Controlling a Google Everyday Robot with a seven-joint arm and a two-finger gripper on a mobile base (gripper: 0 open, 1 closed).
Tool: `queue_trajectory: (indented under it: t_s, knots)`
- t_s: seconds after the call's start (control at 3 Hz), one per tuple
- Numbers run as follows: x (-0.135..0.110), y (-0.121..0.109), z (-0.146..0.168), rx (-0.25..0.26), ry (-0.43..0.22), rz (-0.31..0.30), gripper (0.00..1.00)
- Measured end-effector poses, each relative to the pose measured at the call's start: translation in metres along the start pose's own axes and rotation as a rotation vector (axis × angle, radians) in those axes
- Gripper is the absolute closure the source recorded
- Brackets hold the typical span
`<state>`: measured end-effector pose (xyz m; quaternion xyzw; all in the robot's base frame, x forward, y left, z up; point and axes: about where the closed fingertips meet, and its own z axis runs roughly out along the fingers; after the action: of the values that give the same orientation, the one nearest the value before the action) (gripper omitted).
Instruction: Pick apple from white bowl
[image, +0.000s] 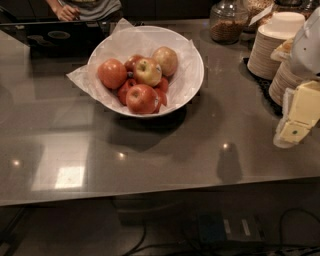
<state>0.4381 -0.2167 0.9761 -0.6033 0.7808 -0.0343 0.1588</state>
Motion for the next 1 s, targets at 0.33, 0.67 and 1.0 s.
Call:
queue_trajectory:
  t_s: [0.33,0.67,1.0]
  knots:
    - [0.000,0.000,0.000,0.000,0.000,0.000,0.00]
    - [-0.013,-0.001,0.003,-0.003,-0.063,-0.003,0.00]
    - [-0.045,-0.004,0.009,-0.019,-0.216,0.010,0.00]
